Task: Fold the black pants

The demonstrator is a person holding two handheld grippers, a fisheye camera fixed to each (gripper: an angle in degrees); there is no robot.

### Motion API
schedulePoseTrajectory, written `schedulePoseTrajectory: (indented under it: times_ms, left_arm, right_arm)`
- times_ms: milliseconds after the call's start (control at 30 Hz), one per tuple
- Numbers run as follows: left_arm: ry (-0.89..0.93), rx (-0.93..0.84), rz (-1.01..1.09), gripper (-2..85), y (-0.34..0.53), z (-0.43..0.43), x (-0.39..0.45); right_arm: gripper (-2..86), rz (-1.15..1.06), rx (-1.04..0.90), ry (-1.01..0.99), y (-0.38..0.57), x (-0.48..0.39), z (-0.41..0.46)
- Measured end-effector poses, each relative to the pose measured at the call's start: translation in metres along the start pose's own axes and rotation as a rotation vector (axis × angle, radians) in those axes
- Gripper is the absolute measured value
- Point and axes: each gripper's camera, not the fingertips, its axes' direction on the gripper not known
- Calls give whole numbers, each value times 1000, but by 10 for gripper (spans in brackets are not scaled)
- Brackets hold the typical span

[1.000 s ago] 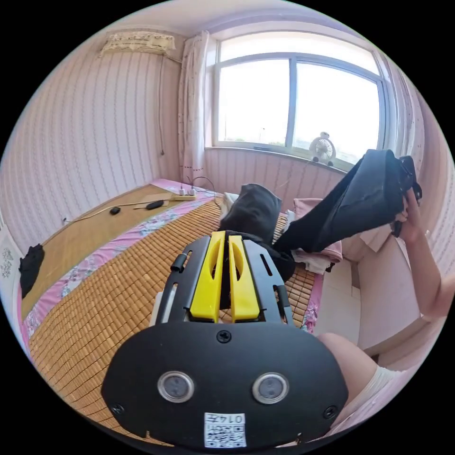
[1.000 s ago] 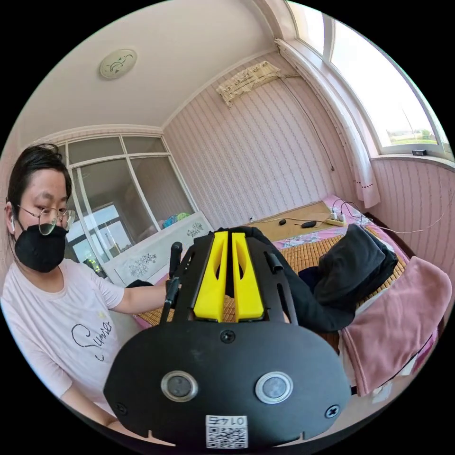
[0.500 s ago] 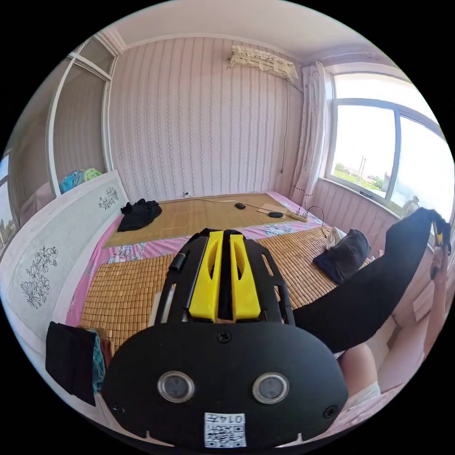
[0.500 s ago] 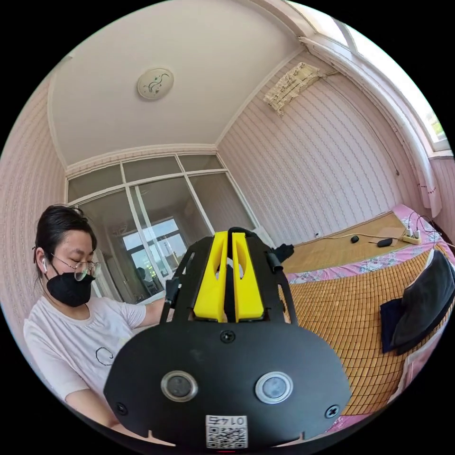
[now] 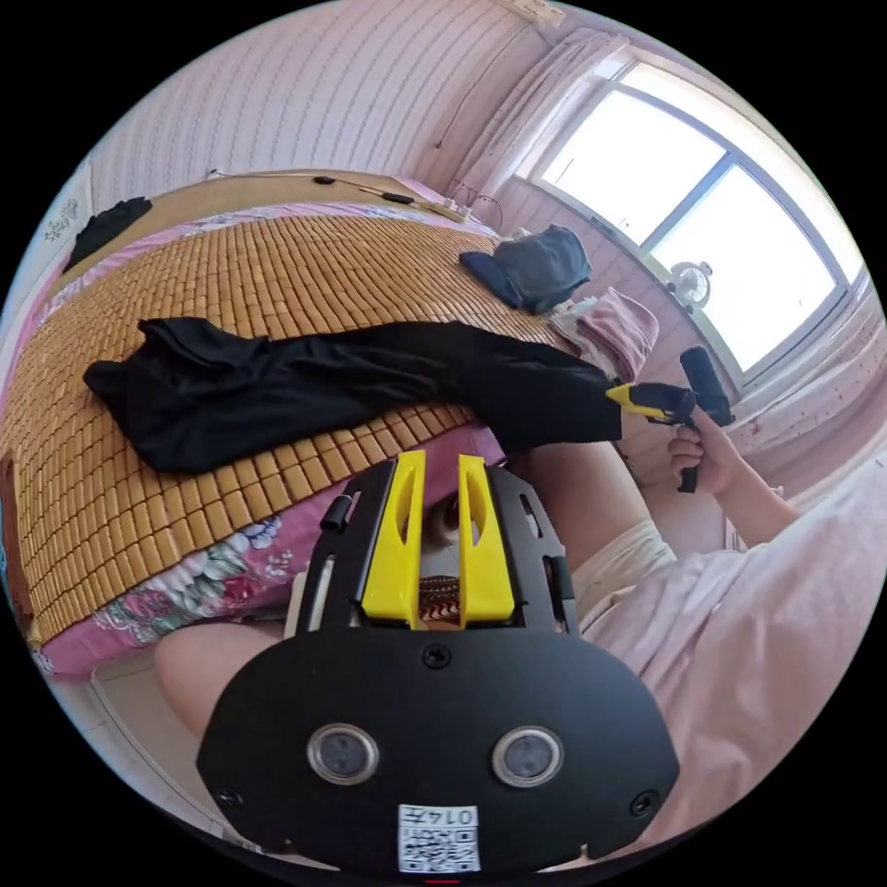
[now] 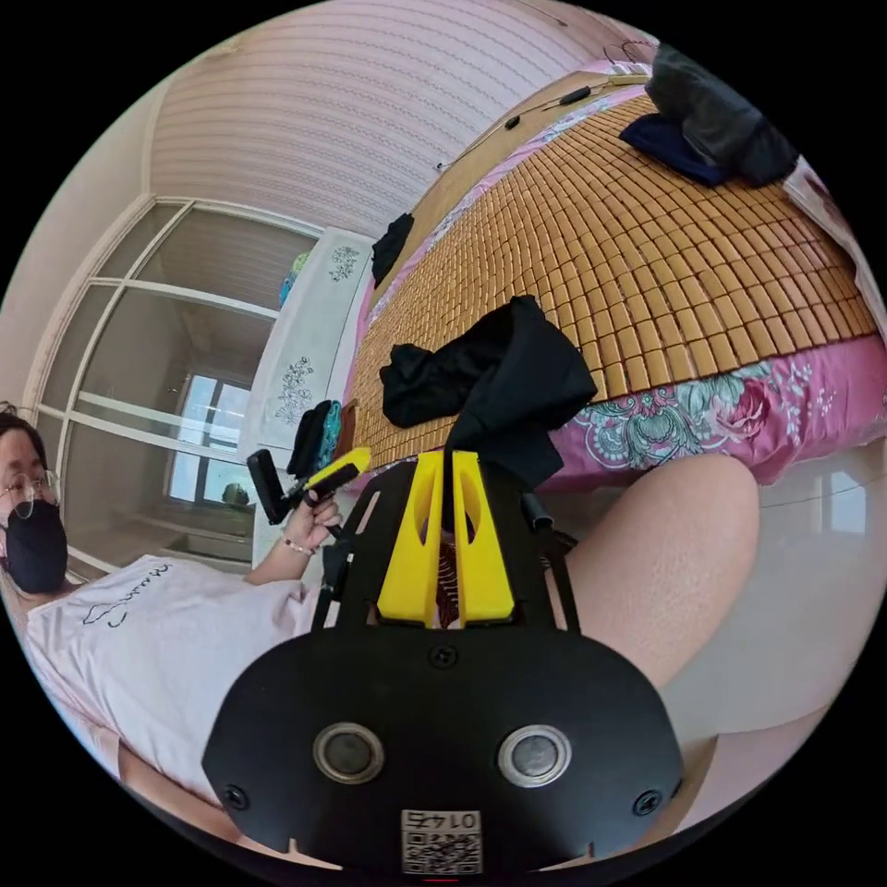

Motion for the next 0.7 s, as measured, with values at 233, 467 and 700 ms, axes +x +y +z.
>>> schedulePoseTrajectory:
  times_ms: [233,467,700]
  left_arm:
    - [164,-40,112,65,-30,30,24]
    - [218,-173,168,67,-56,67,28]
    - [234,-226,161,67,-69,73,25]
  right_arm:
    - [7,125,167,95,-13,40,-53]
    - [11,32,92,593,-30,21,-25]
    - [150,-427,-403,595,-61,-34,128]
